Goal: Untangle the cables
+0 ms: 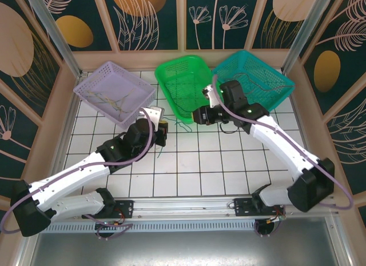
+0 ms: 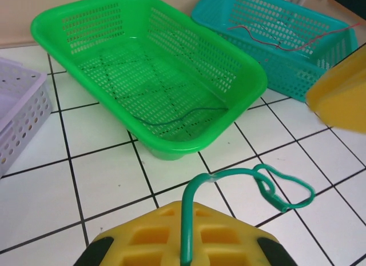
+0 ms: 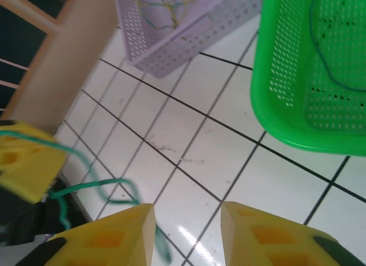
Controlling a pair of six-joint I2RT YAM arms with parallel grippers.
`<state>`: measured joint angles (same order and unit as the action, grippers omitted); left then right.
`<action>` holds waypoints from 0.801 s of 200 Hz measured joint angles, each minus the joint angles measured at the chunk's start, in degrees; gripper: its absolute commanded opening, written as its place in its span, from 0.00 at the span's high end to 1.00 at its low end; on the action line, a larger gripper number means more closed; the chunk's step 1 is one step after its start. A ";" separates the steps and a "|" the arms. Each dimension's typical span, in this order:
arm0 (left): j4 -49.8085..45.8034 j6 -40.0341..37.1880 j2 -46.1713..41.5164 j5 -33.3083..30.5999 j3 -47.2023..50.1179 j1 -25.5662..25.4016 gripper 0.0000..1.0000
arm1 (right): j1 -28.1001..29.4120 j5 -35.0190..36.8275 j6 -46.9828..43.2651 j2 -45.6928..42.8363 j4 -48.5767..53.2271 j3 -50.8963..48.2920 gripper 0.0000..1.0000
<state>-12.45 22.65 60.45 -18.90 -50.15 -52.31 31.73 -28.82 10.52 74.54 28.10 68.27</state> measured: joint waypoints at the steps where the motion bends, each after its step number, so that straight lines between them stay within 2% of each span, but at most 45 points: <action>1: -0.09 -0.20 0.00 0.26 -0.04 0.09 1.00 | 0.00 -0.07 0.02 -0.15 -0.04 -0.07 0.60; 51: -2.95 -6.16 0.00 10.19 -3.61 4.55 1.00 | 1.77 -6.56 -6.34 -4.22 -4.09 -9.25 0.55; 92: -5.60 -10.05 1.60 15.69 -7.50 5.81 1.00 | 3.65 -8.48 -7.48 -3.87 -4.87 -9.88 0.55; 106: -6.01 -10.75 2.36 16.63 -7.61 5.95 1.00 | 4.28 -8.98 -7.45 -3.87 -5.44 -9.94 0.59; 133: -6.93 -11.76 3.10 17.62 -7.61 6.21 1.00 | 4.66 -9.18 -7.91 -3.52 -5.90 -9.94 0.77; 160: -7.37 -12.15 3.10 18.05 -7.72 6.29 1.00 | 4.66 -9.14 -8.31 -1.22 -6.16 -9.94 0.82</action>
<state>-19.81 10.50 63.55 -0.84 -57.87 -46.02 36.38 -37.95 2.22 73.32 21.93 58.33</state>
